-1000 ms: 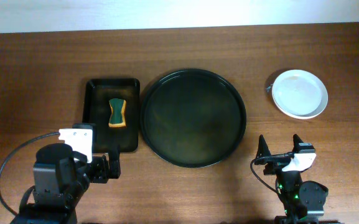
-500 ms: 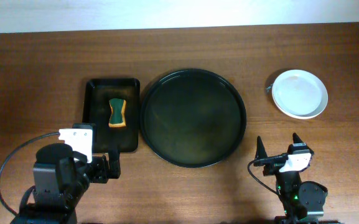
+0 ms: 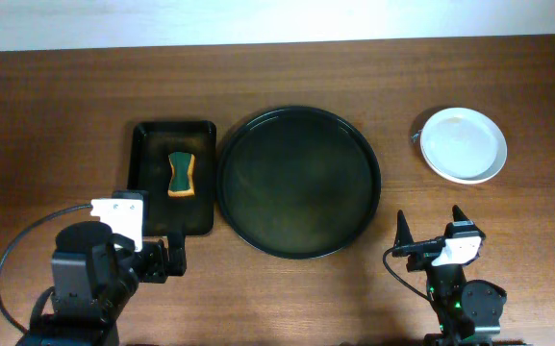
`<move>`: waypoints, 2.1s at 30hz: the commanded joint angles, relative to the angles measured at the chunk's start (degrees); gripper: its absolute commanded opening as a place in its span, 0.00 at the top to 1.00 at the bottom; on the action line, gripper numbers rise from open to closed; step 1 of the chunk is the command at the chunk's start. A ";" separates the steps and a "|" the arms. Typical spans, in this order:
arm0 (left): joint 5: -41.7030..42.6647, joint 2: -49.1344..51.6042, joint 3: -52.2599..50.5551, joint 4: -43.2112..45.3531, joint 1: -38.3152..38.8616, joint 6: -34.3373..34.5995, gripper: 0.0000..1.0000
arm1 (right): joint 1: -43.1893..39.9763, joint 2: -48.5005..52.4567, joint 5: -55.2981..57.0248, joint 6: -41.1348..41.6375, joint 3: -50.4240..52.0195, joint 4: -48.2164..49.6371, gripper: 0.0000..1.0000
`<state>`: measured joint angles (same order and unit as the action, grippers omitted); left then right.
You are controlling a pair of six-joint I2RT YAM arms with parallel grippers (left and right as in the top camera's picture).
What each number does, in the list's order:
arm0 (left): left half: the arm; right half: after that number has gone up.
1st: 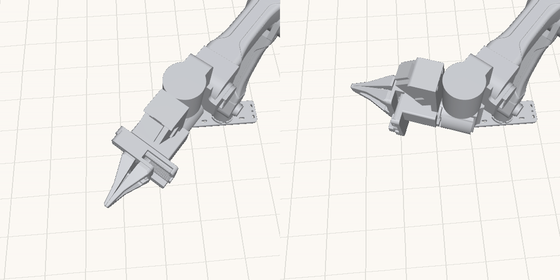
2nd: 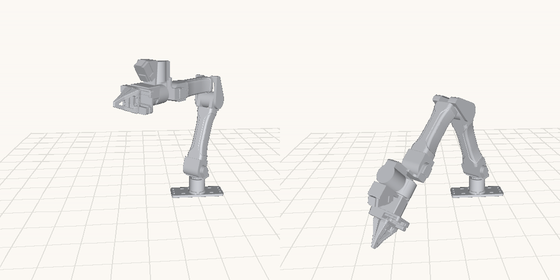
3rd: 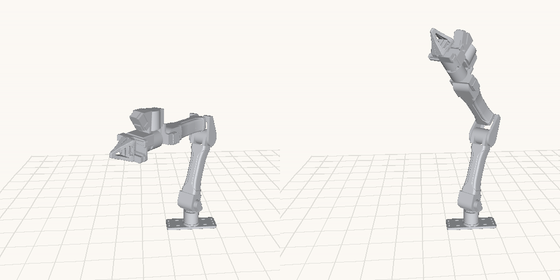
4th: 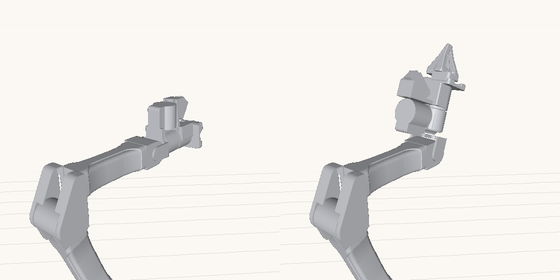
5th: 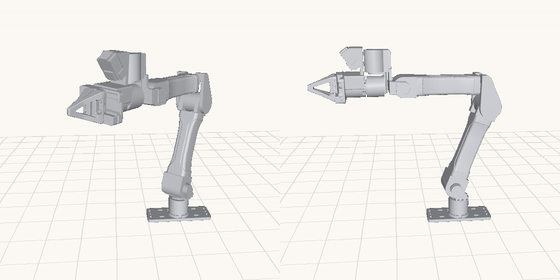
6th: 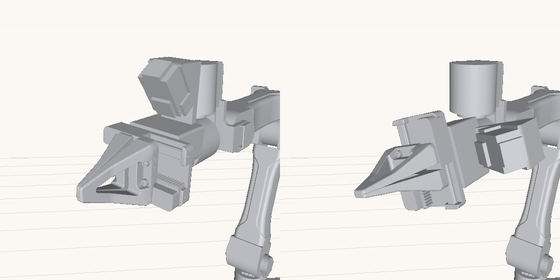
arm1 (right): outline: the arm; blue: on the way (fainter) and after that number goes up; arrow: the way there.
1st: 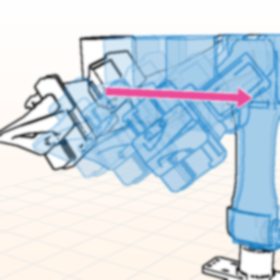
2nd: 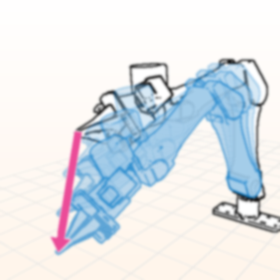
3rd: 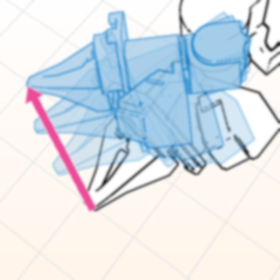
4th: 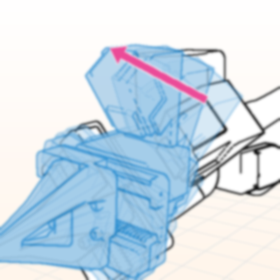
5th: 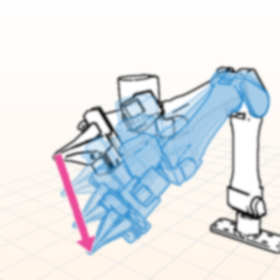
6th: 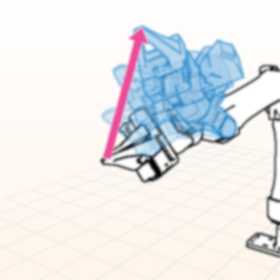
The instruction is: Clean dirty plates on tray and stack at the side
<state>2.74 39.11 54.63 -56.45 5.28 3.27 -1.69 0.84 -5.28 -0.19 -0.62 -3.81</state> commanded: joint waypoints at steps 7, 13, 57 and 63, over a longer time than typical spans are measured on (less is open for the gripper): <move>0.26 -14.05 -19.74 19.21 -4.50 -0.24 0.01 | -0.31 -0.66 -0.31 0.22 0.31 -0.26 0.01; 1.70 -35.54 -50.60 57.68 -5.25 0.17 0.01 | -0.31 -0.66 -0.33 0.22 0.31 -0.28 0.01; -0.42 -38.82 -54.14 52.02 -5.25 -2.67 0.01 | -0.31 -0.66 -0.31 0.20 0.31 -0.28 0.01; -0.42 -38.82 -54.14 52.02 -5.25 -2.67 0.01 | -0.31 -0.66 -0.31 0.22 0.31 -0.28 0.01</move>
<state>1.50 0.69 0.78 -4.34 0.30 1.50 -1.74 0.58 -5.28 -0.21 -0.62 -3.86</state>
